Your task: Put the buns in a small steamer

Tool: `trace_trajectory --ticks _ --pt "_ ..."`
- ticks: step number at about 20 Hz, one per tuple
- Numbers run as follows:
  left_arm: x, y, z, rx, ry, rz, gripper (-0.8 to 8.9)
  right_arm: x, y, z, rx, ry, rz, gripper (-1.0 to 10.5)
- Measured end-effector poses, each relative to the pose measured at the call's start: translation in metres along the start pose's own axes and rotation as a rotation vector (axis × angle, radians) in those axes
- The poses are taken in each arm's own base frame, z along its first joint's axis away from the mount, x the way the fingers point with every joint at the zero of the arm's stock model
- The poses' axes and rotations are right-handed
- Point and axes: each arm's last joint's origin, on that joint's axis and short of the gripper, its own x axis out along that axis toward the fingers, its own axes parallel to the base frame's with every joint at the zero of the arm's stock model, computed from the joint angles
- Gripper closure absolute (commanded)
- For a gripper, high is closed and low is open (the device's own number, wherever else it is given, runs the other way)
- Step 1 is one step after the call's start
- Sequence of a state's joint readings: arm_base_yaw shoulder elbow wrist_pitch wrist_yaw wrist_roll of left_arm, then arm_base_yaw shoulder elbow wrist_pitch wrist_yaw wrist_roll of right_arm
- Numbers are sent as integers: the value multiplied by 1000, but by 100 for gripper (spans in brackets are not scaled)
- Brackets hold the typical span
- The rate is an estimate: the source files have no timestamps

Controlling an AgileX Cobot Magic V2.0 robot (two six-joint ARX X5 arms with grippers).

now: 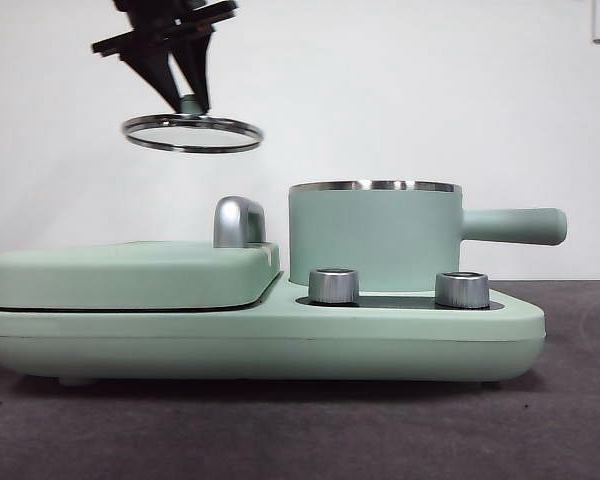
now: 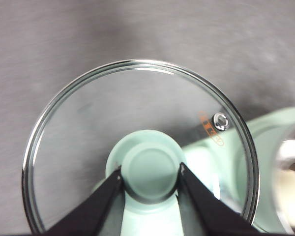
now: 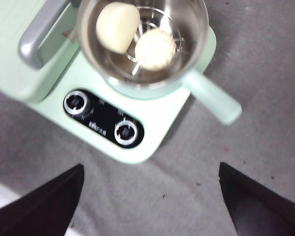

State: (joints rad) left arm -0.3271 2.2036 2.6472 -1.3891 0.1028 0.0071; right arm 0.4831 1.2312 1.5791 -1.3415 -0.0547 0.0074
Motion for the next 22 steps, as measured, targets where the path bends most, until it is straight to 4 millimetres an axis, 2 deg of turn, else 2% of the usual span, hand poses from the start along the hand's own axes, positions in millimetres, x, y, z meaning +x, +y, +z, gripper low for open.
trace_trajectory --ticks 2,5,9,12,14,16,22 --pt "1 -17 0 31 3 -23 807 -20 2 -34 -4 -60 26 510" --pt "3 -44 -2 84 9 -61 807 -37 3 -76 -9 -264 56 511" --pt "3 -79 -7 149 22 -109 807 -44 3 -141 13 -394 65 510" --pt "3 -105 -11 200 30 -145 807 -48 3 -175 38 -489 77 510" --pt "2 -122 -15 232 33 -168 807 -51 3 -187 50 -538 85 510" --pt "1 -134 -18 257 35 -186 807 -56 3 -192 50 -597 91 511" --pt "-2 -159 -24 306 28 -223 807 -65 7 -183 -2 -719 218 511"
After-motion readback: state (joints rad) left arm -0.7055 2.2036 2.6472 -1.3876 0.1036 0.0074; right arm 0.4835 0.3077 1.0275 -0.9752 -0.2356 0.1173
